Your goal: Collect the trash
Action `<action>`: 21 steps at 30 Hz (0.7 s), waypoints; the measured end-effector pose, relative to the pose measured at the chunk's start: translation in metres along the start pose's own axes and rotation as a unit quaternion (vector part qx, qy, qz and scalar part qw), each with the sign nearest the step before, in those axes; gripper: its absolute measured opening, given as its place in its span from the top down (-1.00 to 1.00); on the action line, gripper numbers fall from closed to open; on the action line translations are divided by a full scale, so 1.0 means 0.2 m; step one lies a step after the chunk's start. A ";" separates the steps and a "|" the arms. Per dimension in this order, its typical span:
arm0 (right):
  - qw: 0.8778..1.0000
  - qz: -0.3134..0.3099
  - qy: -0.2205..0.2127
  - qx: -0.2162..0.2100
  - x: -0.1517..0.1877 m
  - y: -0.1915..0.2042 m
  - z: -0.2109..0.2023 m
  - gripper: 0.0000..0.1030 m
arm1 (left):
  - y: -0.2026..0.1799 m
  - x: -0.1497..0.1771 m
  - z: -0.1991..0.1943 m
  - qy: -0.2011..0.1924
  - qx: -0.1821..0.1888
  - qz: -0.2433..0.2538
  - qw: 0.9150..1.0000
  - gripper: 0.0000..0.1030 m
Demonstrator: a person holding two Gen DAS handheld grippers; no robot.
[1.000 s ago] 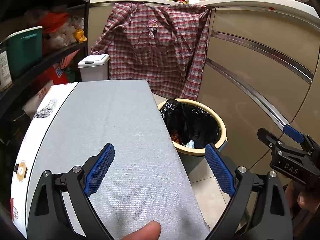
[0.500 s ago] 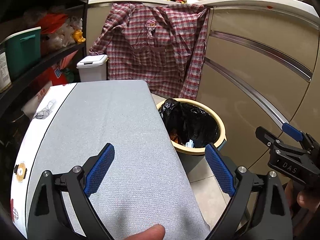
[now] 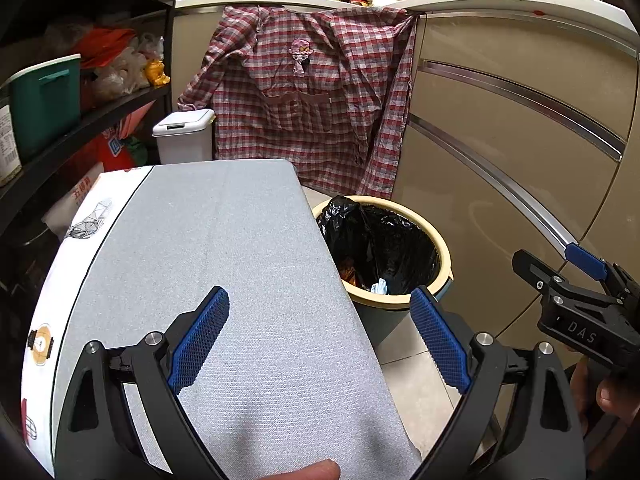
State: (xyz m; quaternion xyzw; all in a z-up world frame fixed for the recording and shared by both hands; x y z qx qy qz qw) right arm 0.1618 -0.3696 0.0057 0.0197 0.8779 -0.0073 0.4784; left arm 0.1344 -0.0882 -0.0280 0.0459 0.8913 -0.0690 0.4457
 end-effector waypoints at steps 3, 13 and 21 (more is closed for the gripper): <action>1.000 -0.001 0.000 0.000 0.00 0.00 0.00 -0.90 | 0.00 0.00 0.00 -0.001 -0.001 0.000 1.000 -0.73; 1.000 -0.001 -0.001 0.000 0.00 0.00 0.00 -0.90 | 0.00 0.00 0.00 -0.001 -0.002 0.000 1.000 -0.73; 1.000 -0.001 -0.001 0.000 0.00 0.00 0.00 -0.90 | -0.01 0.00 0.00 -0.001 -0.001 0.000 1.000 -0.73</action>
Point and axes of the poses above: each gripper's, at about its wrist camera, not at the fingertips, and z roughly the way its jaws point, y to its left, x to its underside, the point moved 8 cm from there along z, roughly the way its jaws point, and after that the axes turned 4 degrees about z, right-handed, at the moved point
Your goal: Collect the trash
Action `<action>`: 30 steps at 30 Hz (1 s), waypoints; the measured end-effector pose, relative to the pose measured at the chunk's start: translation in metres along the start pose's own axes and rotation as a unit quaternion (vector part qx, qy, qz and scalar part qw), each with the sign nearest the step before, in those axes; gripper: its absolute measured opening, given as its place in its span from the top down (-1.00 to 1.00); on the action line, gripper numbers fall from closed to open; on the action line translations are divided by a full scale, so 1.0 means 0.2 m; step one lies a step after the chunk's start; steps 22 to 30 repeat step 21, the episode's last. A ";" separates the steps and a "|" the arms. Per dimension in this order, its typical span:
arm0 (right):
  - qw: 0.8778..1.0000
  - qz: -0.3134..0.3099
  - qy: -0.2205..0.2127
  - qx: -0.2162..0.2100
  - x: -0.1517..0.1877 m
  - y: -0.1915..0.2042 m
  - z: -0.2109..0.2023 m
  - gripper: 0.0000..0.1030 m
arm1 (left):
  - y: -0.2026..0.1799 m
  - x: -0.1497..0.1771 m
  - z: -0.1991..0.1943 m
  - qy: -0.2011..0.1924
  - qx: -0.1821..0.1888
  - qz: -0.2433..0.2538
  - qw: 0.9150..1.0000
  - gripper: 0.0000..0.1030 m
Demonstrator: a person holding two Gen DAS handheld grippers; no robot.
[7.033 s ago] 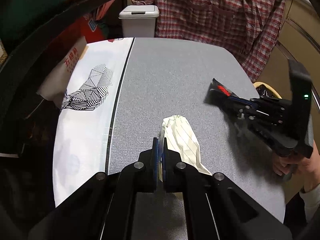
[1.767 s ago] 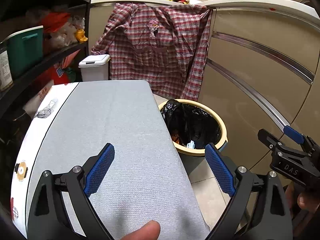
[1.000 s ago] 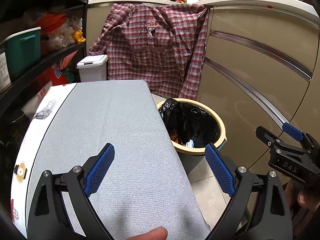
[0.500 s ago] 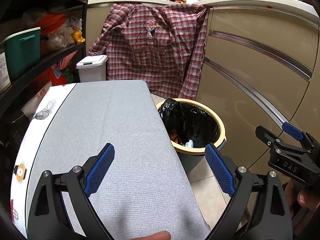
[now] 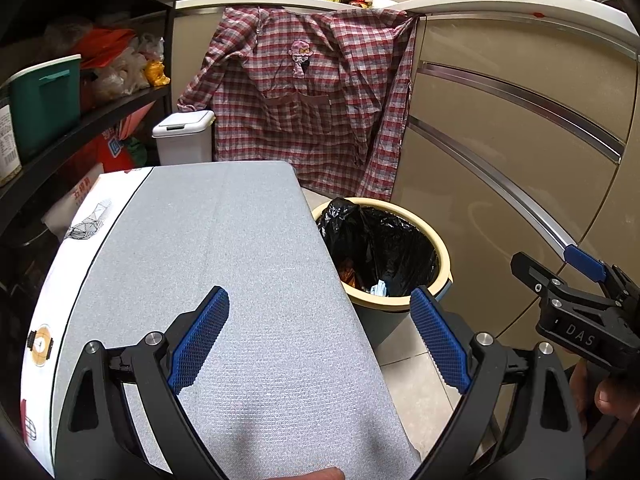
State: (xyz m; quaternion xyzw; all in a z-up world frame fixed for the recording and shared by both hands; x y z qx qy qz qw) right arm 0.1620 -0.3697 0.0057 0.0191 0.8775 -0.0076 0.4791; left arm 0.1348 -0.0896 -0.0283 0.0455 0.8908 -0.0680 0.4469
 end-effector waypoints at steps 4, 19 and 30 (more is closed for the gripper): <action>1.000 0.000 0.000 0.000 0.00 0.00 0.00 -0.90 | -0.01 -0.01 0.00 -0.001 0.001 0.000 1.000 -0.73; 1.000 0.000 0.000 0.000 0.00 0.01 0.00 -0.90 | 0.01 -0.01 0.01 -0.001 0.001 0.003 1.000 -0.76; 1.000 0.000 0.000 0.000 0.00 0.01 0.00 -0.90 | 0.01 -0.01 0.01 0.000 0.001 0.003 1.000 -0.76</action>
Point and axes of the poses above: each gripper's, at about its wrist camera, not at the fingertips, and z roughly the way its jaws point, y to its left, x to its underside, the point moved 8 cm from there along z, roughly the way its jaws point, and after that the axes turned 4 degrees about z, right-handed, at the moved point
